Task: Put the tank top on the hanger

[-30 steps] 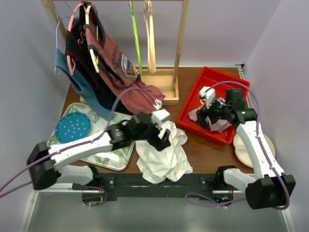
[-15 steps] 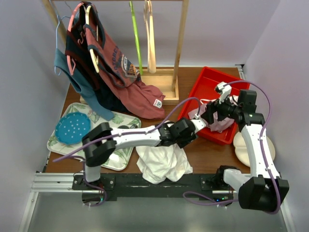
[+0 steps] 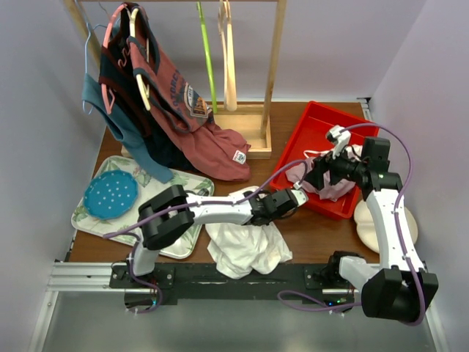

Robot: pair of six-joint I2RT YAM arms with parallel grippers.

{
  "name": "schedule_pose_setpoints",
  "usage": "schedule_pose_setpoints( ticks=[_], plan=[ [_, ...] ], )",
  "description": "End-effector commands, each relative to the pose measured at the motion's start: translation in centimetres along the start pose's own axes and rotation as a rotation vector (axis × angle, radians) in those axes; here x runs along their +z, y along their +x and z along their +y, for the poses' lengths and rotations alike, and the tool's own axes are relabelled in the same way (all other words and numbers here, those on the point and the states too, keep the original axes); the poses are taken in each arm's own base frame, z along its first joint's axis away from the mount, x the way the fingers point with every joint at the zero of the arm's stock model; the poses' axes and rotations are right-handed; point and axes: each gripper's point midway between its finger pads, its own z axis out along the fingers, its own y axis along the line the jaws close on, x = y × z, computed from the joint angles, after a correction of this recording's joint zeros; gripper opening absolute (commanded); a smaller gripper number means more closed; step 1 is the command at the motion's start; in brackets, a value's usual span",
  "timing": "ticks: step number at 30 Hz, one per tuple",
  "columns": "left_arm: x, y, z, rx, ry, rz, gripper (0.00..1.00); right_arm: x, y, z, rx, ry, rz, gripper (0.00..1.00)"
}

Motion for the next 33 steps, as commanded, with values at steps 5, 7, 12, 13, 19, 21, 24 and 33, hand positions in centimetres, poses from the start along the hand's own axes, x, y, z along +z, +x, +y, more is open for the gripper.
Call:
schedule_pose_setpoints(
  ticks=[5, 7, 12, 13, 19, 21, 24, 33],
  plan=[
    [-10.2, -3.6, 3.7, -0.205, 0.047, -0.282, 0.00, -0.3, 3.0, 5.9, -0.182, -0.351, 0.077, 0.85],
    [-13.6, -4.2, 4.3, -0.270, 0.114, -0.374, 0.00, 0.6, 3.9, 7.3, -0.247, -0.403, 0.126, 0.85],
    [-15.9, -0.6, 3.1, -0.323, 0.273, -0.417, 0.00, 3.9, 5.0, 9.1, -0.358, -0.426, 0.193, 0.86],
    [-15.4, 1.0, 2.5, -0.330, 0.293, -0.391, 0.00, 4.7, 5.4, 10.0, -0.350, -0.447, 0.218, 0.86],
    [-15.3, 4.7, 1.7, -0.403, 0.332, -0.354, 0.00, 9.3, 4.7, 10.3, -0.446, -0.391, 0.256, 0.86],
    [-15.7, 4.9, 1.9, -0.425, 0.335, -0.370, 0.00, 10.8, 5.8, 11.2, -0.458, -0.412, 0.314, 0.84],
    [-15.9, 5.7, 2.0, -0.447, 0.344, -0.369, 0.00, 12.5, 7.7, 11.2, -0.493, -0.373, 0.376, 0.82],
    [-17.0, 9.0, 2.4, -0.476, 0.362, -0.338, 0.00, 13.7, 7.8, 9.2, -0.508, -0.255, 0.420, 0.65]
  ],
)
